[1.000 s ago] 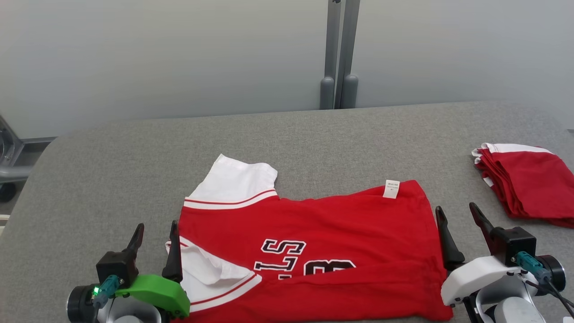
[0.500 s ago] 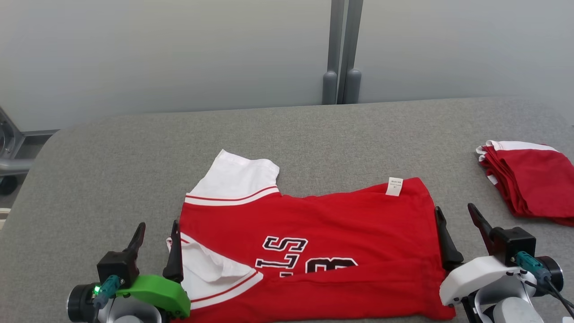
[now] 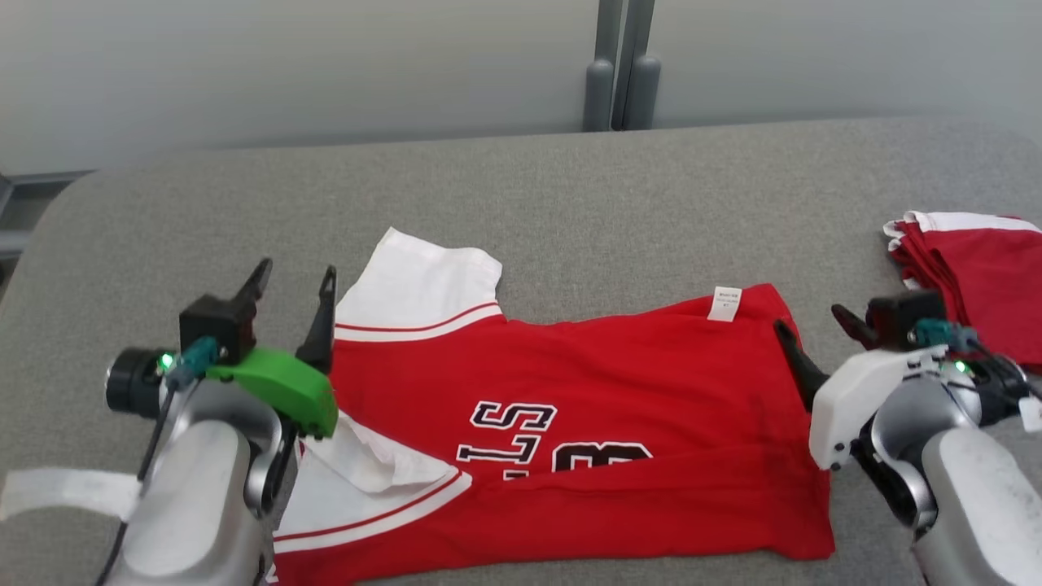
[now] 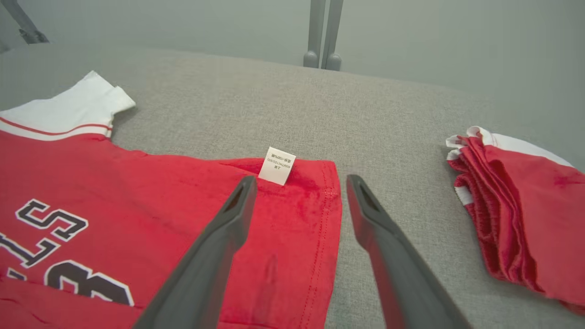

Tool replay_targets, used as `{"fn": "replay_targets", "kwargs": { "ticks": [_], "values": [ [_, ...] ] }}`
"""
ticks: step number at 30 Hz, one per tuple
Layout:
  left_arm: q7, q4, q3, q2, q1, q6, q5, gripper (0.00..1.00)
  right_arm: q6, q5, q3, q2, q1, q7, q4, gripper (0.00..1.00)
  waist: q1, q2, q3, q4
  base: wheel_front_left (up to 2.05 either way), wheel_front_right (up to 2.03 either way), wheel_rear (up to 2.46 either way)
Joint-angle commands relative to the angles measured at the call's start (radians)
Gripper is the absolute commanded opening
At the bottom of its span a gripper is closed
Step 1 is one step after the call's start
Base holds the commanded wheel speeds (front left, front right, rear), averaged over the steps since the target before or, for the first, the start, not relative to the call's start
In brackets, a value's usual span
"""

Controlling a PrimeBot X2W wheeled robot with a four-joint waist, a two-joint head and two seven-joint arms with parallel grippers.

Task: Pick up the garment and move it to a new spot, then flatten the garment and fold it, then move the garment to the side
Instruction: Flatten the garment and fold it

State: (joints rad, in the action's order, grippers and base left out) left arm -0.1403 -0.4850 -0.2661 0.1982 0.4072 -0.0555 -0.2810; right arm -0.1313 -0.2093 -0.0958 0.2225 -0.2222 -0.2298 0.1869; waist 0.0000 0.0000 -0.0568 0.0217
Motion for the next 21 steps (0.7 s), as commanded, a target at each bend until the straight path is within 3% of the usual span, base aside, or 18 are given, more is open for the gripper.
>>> {"fn": "replay_targets", "kwargs": {
  "ticks": [1,6,9,16,21],
  "values": [
    [0.021,-0.013,-0.003,0.010,0.053,-0.009,0.008,1.00,0.000,-0.024,-0.030,0.030,-0.046,-0.051,-0.011,1.00,0.0000,0.0000,-0.101,-0.015,0.00,0.00,0.00],
    [0.148,-0.107,-0.033,0.025,0.229,-0.031,0.019,1.00,0.001,-0.123,-0.152,0.131,-0.201,-0.268,-0.012,1.00,0.0000,0.0000,-0.184,-0.048,0.00,0.00,0.00],
    [0.236,-0.179,-0.050,0.024,0.325,-0.043,0.010,1.00,0.001,-0.159,-0.229,0.175,-0.306,-0.339,-0.009,1.00,0.0000,0.0000,-0.224,-0.066,0.00,0.00,0.00],
    [0.384,-0.307,-0.069,0.045,0.498,-0.065,-0.023,1.00,0.001,-0.199,-0.421,0.253,-0.523,-0.379,0.042,1.00,0.0000,0.0000,-0.304,-0.120,0.00,0.00,0.00],
    [0.446,-0.373,-0.095,0.066,0.566,-0.072,-0.038,1.00,0.001,-0.231,-0.486,0.282,-0.599,-0.344,0.090,1.00,0.0000,0.0000,-0.326,-0.139,0.00,0.00,0.00]
  ]
}}
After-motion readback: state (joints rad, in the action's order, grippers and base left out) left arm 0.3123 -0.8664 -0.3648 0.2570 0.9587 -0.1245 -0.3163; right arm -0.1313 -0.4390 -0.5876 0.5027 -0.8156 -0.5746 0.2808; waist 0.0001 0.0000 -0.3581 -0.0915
